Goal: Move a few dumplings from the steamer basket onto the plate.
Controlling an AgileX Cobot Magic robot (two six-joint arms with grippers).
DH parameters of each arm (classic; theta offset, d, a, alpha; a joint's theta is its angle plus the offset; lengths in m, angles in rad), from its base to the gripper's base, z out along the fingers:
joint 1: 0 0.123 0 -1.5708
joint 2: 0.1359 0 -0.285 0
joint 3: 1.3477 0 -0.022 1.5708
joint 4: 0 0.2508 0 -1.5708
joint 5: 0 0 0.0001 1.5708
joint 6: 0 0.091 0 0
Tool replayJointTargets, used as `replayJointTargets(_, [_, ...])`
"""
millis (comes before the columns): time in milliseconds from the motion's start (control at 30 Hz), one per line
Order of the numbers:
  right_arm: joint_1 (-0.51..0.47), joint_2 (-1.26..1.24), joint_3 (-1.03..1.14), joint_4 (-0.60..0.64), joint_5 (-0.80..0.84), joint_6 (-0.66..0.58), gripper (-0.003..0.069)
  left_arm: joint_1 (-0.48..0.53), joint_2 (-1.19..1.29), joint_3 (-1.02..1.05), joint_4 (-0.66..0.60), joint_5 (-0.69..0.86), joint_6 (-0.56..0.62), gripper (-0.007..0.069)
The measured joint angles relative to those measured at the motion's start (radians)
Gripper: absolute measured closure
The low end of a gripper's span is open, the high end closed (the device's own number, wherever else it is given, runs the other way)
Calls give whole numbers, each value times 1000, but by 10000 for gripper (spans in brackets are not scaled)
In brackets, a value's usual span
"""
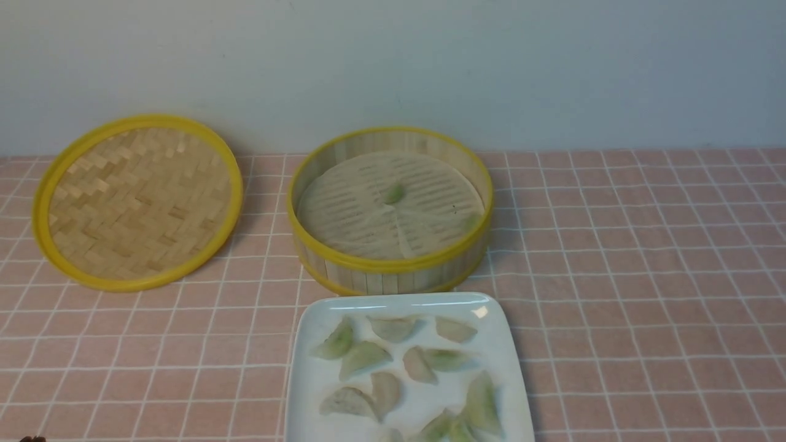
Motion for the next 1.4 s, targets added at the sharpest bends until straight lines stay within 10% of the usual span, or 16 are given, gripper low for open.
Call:
replayJointTargets(133, [-244,0,125,0,12,0,669,0,0,0,0,0,0,631])
replayJointTargets(400, [-438,0,252,0,67,-2,669,0,0,0,0,0,0,631])
replayJointTargets(1400, [-456,0,251,0,80,-6,669,0,0,0,0,0,0,631])
